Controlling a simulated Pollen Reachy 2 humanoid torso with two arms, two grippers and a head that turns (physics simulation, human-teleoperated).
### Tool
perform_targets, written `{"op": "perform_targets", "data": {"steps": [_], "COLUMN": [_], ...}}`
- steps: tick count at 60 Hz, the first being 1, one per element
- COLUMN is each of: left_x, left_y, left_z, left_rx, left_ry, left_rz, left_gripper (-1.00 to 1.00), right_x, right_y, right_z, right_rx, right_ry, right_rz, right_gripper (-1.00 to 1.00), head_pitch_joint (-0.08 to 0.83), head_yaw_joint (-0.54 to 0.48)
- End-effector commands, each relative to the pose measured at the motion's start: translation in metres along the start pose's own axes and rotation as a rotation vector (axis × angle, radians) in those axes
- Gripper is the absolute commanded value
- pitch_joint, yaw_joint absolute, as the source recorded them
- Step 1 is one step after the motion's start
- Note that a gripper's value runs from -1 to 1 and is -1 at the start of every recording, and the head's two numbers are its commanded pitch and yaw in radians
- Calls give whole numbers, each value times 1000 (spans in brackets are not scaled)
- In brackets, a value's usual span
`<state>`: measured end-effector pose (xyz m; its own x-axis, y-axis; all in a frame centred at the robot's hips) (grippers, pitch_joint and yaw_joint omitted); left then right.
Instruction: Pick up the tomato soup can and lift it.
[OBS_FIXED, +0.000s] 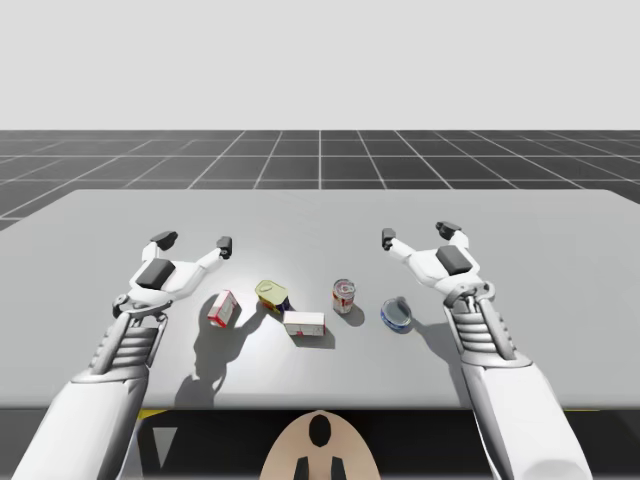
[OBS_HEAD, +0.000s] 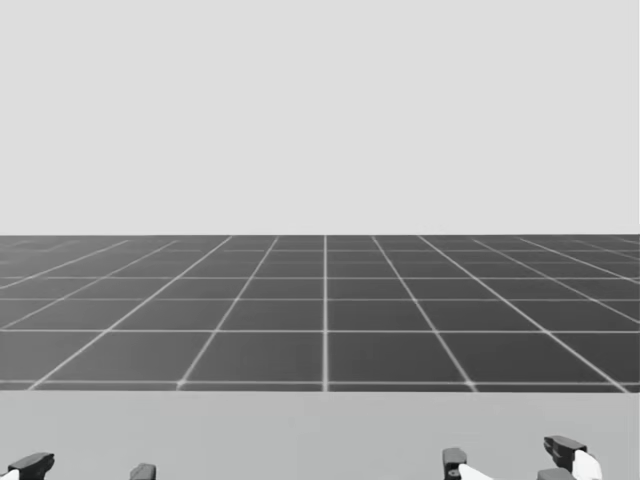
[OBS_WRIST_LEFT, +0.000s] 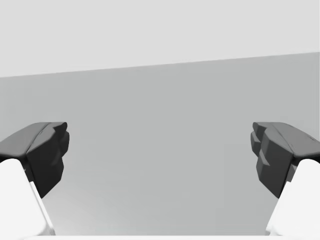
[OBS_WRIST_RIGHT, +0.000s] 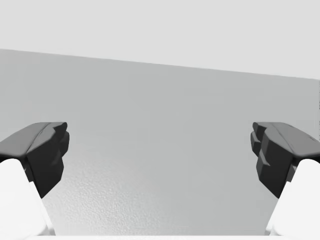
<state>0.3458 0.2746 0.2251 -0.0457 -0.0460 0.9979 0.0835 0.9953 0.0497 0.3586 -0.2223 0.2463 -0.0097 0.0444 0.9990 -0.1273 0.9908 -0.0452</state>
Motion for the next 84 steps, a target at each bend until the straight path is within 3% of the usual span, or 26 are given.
{"op": "perform_targets", "data": {"steps": [1, 11, 38, 58, 69, 77, 81, 84], "left_x": [0, 0, -1, 0, 1, 2, 1, 2], "left_y": [1, 1, 0, 0, -1, -1, -1, -1], "left_z": [0, 0, -1, 0, 1, 2, 1, 1], "left_rx": [1, 1, 6, 4, 2, 2, 3, 4], "left_ry": [-2, -5, -10, -11, -15, -16, -15, -16], "left_rz": [-2, -4, -22, -23, -20, -20, -21, -21], "left_gripper": [-1000, -1000, -1000, -1000, -1000, -1000, -1000, -1000], "right_x": [-1, 1, -1, 1, 1, 7, 14, 17], "right_y": [1, 1, 1, 0, 1, 5, 10, 13], "right_z": [1, 0, 0, 0, 1, 6, 13, 18], "right_rx": [-12, 4, -4, -3, -1, 33, 81, 96], "right_ry": [0, 8, 16, 14, 14, 0, 8, 1], "right_rz": [11, 3, 16, 15, 14, 12, -28, -19], "right_gripper": [-1000, -1000, -1000, -1000, -1000, -1000, -1000, -1000], "head_pitch_joint": [-13, 30, 403, 597, 670, 672, 668, 664], "head_yaw_joint": [12, 12, 24, -30, -67, -74, -68, -64]}}
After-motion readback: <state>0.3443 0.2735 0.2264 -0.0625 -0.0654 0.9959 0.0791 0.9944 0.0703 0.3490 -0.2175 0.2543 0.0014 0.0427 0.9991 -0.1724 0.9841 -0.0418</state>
